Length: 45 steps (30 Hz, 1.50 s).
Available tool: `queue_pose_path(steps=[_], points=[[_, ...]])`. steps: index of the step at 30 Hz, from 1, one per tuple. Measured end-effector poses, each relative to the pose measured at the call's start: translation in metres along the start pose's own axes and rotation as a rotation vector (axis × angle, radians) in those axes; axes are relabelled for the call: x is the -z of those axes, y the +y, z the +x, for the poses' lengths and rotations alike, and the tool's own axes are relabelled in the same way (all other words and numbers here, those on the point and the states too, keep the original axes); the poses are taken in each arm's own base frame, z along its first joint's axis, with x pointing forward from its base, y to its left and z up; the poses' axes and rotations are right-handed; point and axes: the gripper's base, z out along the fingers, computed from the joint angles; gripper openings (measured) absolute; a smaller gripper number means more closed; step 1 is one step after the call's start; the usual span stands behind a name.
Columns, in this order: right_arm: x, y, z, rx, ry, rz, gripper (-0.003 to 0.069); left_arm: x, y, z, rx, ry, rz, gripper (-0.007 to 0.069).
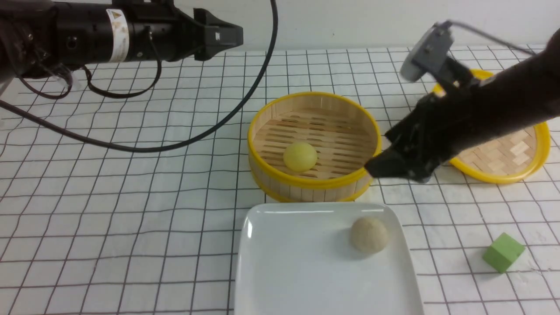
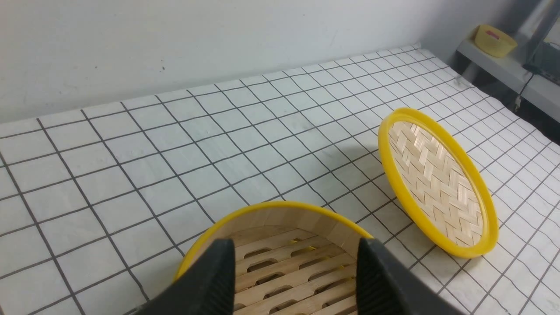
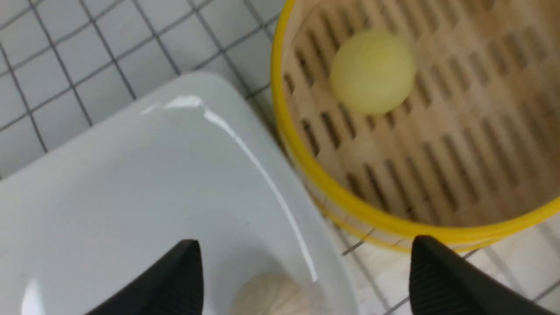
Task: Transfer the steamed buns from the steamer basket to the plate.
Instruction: Use the left arm to grab the steamed stuffed bun that is closest to it
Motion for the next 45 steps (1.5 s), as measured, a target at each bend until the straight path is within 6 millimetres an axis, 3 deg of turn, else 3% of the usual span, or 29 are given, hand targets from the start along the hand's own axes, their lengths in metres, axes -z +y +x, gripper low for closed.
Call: queue_pose_path(steps=[1, 4, 5, 6, 7, 9, 13, 15, 19, 23, 24, 28, 32, 38, 45], points=[[0.007, 0.002, -0.003, 0.01, -0.017, 0.011, 0.0582, 0.0, 0.0, 0.0, 0.0, 0.0, 0.001, 0.0397], [0.067, 0.02, -0.024, 0.069, -0.179, 0.142, 0.0559, 0.0, 0.0, 0.0, -0.005, 0.0, -0.001, 0.0397], [0.075, 0.022, -0.026, 0.078, -0.196, 0.156, 0.0558, 0.0, 0.0, 0.0, -0.005, 0.0, -0.001, 0.0397], [0.102, 0.032, -0.03, 0.086, -0.254, 0.209, 0.0556, -0.001, 0.0, 0.0, -0.005, -0.001, -0.004, 0.0397], [0.106, 0.034, -0.03, 0.08, -0.261, 0.214, 0.0556, -0.001, 0.0, 0.0, -0.005, -0.001, -0.004, 0.0397], [0.146, 0.047, -0.025, 0.074, -0.315, 0.308, 0.0556, -0.001, 0.0, 0.0, -0.004, -0.001, -0.005, 0.0397], [0.179, 0.06, -0.008, 0.037, -0.339, 0.42, 0.0556, -0.006, 0.003, 0.005, 0.009, 0.012, 0.0, 0.0397], [0.185, 0.063, -0.003, 0.028, -0.337, 0.444, 0.0556, -0.01, 0.004, 0.008, 0.015, 0.022, 0.006, 0.0397], [0.201, 0.079, 0.024, -0.009, -0.331, 0.514, 0.0556, -0.047, 0.0, 0.03, 0.037, 0.094, 0.04, 0.0397], [0.21, 0.087, 0.035, -0.032, -0.344, 0.54, 0.0556, -0.077, -0.007, 0.05, 0.033, 0.143, 0.033, 0.0397], [0.214, 0.092, 0.04, -0.04, -0.342, 0.549, 0.0556, -0.094, -0.01, 0.063, 0.043, 0.173, 0.018, 0.0397], [0.218, 0.096, 0.047, -0.052, -0.316, 0.56, 0.0556, -0.117, -0.005, 0.085, 0.118, 0.215, -0.036, 0.0397], [0.219, 0.097, 0.053, -0.066, -0.274, 0.567, 0.0556, -0.128, 0.001, 0.099, 0.157, 0.242, -0.067, 0.0397], [0.218, 0.097, 0.055, -0.072, -0.253, 0.567, 0.0556, -0.13, 0.002, 0.103, 0.17, 0.248, -0.071, 0.0397], [0.218, 0.096, 0.056, -0.068, -0.246, 0.573, 0.0556, -0.143, -0.025, 0.108, 0.129, 0.272, -0.018, 0.0397]])
